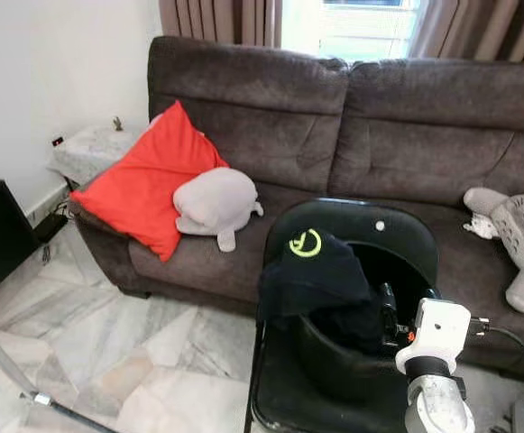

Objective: Hang hanger

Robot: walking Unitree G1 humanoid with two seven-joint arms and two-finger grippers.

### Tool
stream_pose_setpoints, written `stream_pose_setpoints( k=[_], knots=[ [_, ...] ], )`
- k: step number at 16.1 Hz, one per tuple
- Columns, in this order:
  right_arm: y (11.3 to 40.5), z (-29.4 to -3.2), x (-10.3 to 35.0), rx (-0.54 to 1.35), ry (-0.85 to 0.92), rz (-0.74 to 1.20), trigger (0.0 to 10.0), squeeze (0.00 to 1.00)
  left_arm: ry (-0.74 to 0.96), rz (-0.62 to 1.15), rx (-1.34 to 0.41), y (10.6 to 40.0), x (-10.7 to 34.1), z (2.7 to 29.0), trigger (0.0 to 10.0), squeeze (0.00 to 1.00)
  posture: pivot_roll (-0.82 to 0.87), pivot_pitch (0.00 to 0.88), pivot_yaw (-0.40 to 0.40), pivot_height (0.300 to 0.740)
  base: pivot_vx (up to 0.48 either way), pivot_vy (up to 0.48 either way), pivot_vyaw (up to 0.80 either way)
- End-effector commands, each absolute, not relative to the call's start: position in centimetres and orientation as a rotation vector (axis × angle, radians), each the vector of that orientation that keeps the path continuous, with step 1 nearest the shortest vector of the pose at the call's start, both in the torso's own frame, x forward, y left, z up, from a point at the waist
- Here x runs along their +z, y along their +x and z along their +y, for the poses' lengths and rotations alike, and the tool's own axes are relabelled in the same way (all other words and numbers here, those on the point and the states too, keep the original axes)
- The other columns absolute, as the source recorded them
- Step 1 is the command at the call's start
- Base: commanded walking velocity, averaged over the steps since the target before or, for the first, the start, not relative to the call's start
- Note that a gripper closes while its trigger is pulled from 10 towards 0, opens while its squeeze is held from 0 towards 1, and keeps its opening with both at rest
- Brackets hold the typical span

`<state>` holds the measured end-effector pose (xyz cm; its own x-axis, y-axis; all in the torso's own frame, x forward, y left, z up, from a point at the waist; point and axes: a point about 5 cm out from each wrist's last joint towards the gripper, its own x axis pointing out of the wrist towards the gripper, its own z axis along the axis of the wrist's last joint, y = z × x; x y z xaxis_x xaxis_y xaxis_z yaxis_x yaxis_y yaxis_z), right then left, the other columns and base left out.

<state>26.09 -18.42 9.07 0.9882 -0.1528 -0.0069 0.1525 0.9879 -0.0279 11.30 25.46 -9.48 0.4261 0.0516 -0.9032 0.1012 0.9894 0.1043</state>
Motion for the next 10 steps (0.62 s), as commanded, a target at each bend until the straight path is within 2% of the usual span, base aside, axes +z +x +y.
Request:
stream_pose_setpoints(
  k=[1,7,10],
  knots=[
    [26.31,-18.21,9.75,-0.147,-0.025,-0.010,10.0,0.00,0.145,1.140,-0.018,11.23,-9.44,25.75,10.0,0.00,0.04,0.000,0.008,0.740,0.281,0.000,0.00],
    [26.26,-18.15,9.65,-0.147,-0.024,-0.006,10.0,0.00,0.146,1.139,-0.016,11.28,-9.41,25.78,10.0,0.00,0.04,0.000,0.007,0.740,0.279,0.000,0.00],
    [26.01,-18.19,9.60,-0.143,-0.044,-0.002,10.0,0.00,0.156,1.134,-0.019,11.34,-9.38,25.80,10.0,0.00,0.03,0.000,0.008,0.740,0.000,0.000,0.00]
  ],
)
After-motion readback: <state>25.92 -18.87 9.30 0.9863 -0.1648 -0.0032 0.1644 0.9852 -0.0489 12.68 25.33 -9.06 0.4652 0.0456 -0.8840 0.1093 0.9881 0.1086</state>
